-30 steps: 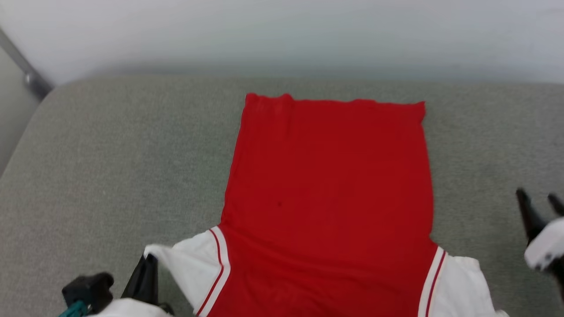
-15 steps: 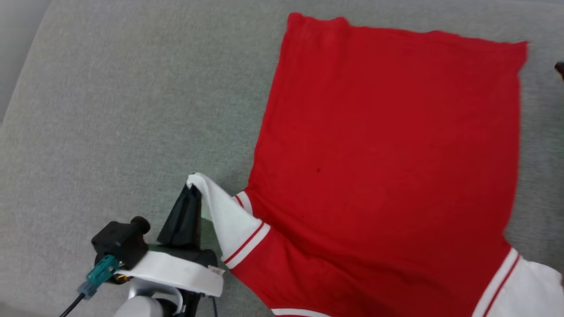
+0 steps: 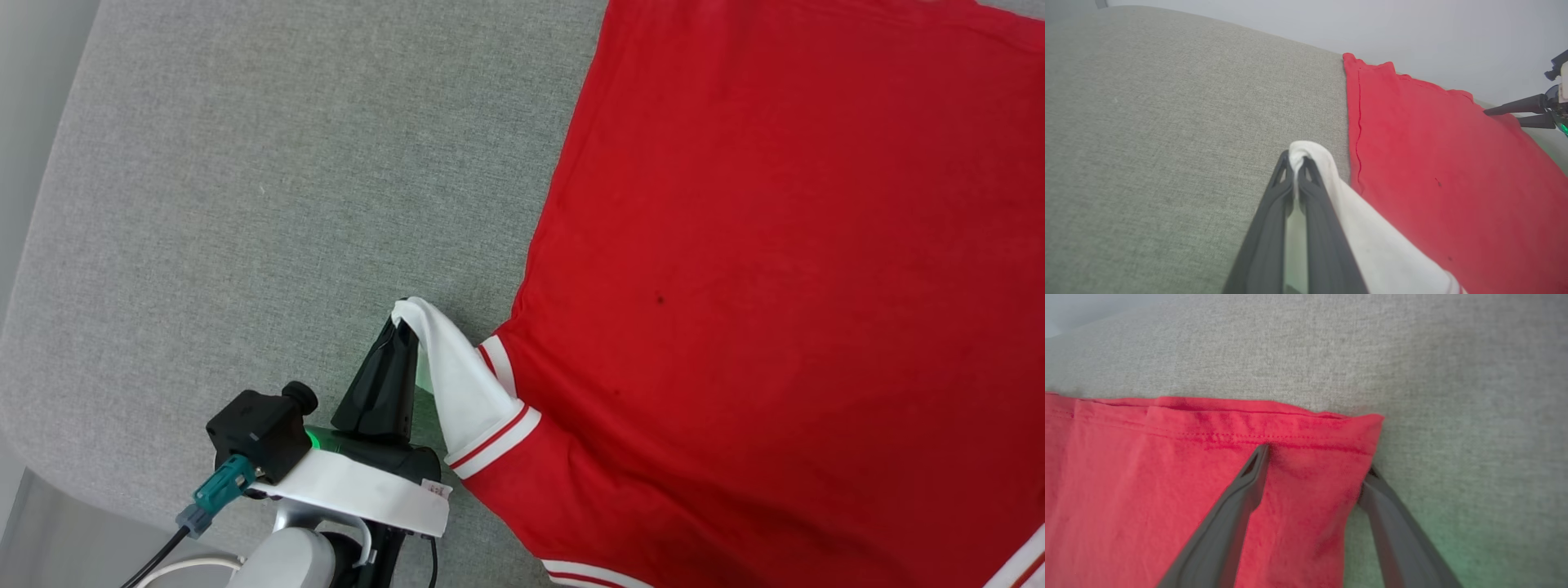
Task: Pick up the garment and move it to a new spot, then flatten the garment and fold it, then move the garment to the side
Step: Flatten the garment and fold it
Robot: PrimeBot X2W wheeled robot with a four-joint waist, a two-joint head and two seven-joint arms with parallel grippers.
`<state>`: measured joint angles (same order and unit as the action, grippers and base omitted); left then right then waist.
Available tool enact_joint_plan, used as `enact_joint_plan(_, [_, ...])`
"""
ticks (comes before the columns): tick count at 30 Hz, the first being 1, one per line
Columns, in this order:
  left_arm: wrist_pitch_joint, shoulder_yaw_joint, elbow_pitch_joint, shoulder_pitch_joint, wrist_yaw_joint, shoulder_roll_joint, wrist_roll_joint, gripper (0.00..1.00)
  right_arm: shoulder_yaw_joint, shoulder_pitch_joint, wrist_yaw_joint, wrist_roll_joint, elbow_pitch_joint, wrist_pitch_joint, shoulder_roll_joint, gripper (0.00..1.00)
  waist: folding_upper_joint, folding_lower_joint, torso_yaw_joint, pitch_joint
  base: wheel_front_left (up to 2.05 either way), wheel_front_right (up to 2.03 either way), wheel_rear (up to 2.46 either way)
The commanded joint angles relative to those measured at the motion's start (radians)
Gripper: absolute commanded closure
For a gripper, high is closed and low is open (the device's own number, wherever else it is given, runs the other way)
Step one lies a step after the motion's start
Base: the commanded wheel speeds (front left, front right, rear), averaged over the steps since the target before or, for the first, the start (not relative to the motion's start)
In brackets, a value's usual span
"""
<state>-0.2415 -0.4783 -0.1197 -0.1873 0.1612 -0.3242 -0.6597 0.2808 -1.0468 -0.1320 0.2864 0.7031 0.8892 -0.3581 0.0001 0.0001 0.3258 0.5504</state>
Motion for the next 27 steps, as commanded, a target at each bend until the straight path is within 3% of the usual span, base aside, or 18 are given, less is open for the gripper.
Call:
enact_joint_plan(1, [-0.008,0.002,0.007,-0.007,-0.005,0.005,0.002,1.00,0.005,0.056,0.003,-0.024,0.066,0.042,0.021,0.31,-0.0001,-0.0001,0.002,0.002,0.00,0.00,0.00])
enact_joint_plan(3, [-0.008,0.003,0.012,-0.007,-0.008,0.006,0.002,1.00,0.017,0.059,0.002,-0.036,0.077,0.058,0.035,0.96,-0.0001,-0.0001,0.002,-0.001,0.00,0.00,0.00])
enact_joint_plan(4, [-0.009,0.003,0.016,-0.007,-0.009,0.006,0.002,1.00,0.020,0.056,0.002,-0.041,0.078,0.062,0.040,1.00,-0.0001,-0.0001,0.001,-0.004,0.00,0.00,0.00])
enact_joint_plan(8, [-0.010,0.003,0.036,-0.005,-0.014,0.008,-0.001,1.00,-0.009,0.039,0.002,-0.055,0.037,0.030,0.037,1.00,-0.0001,-0.0001,-0.007,-0.036,0.00,0.00,0.00])
enact_joint_plan(18, [0.000,0.002,0.112,0.056,-0.003,-0.005,-0.026,1.00,-0.195,0.105,0.002,-0.013,-0.098,-0.035,-0.067,1.00,-0.0001,-0.0001,-0.070,-0.216,0.00,0.00,0.00])
enact_joint_plan(23, [0.011,0.017,0.153,0.112,0.003,-0.025,-0.056,1.00,-0.297,0.254,0.002,0.063,-0.219,-0.012,-0.157,1.00,-0.0001,-0.0001,-0.131,-0.349,0.00,0.00,0.00])
enact_joint_plan(27, [0.013,0.046,0.164,0.167,0.024,-0.047,-0.078,1.00,-0.318,0.437,0.002,0.119,-0.319,0.040,-0.222,1.00,-0.0001,-0.0001,-0.195,-0.438,0.00,0.00,0.00])
